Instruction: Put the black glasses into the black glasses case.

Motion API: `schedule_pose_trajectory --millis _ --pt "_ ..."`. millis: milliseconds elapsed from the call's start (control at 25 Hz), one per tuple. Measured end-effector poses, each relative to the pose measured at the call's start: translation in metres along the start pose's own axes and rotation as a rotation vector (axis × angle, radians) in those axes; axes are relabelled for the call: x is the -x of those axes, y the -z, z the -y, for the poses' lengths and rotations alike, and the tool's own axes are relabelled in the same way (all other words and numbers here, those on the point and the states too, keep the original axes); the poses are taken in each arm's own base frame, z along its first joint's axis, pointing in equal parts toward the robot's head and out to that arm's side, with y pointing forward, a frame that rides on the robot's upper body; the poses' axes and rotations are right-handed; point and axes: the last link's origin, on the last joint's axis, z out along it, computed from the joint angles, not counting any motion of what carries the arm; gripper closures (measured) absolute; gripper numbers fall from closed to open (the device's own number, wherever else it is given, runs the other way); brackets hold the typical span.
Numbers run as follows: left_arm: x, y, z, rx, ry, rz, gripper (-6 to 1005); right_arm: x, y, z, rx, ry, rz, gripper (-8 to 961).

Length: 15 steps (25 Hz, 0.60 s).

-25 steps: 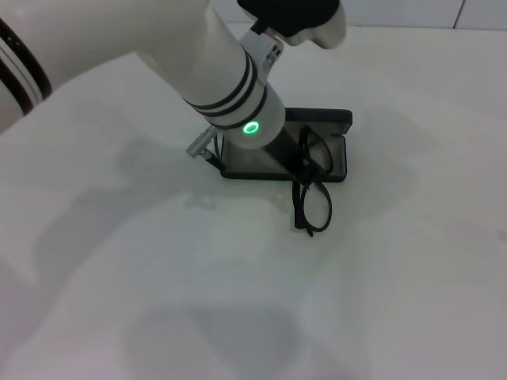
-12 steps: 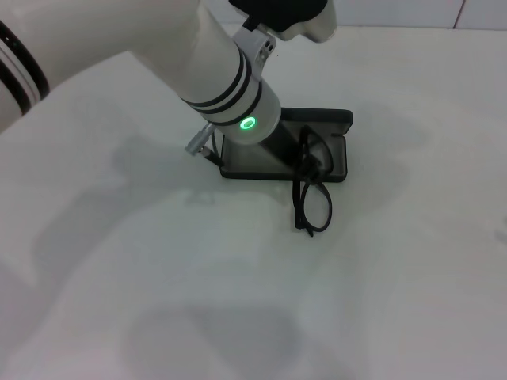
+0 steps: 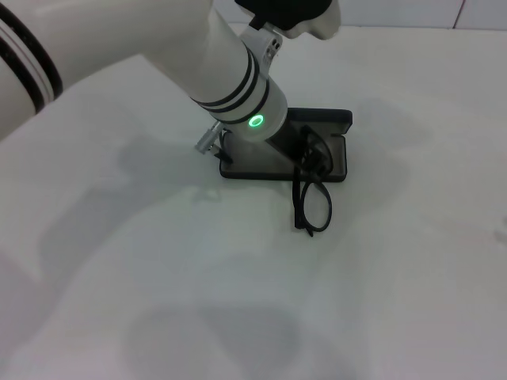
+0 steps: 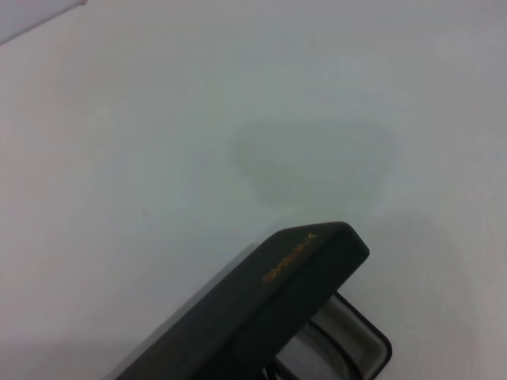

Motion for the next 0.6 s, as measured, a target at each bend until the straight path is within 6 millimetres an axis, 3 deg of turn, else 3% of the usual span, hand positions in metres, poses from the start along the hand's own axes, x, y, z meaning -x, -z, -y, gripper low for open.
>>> schedule_pose_trajectory --millis 600 --pt "0.0014 -0.0114 -0.0033 -0.005 -0.012 -0.002 623 -0.0002 -0.001 0.0006 0.004 -0.001 0.005 749"
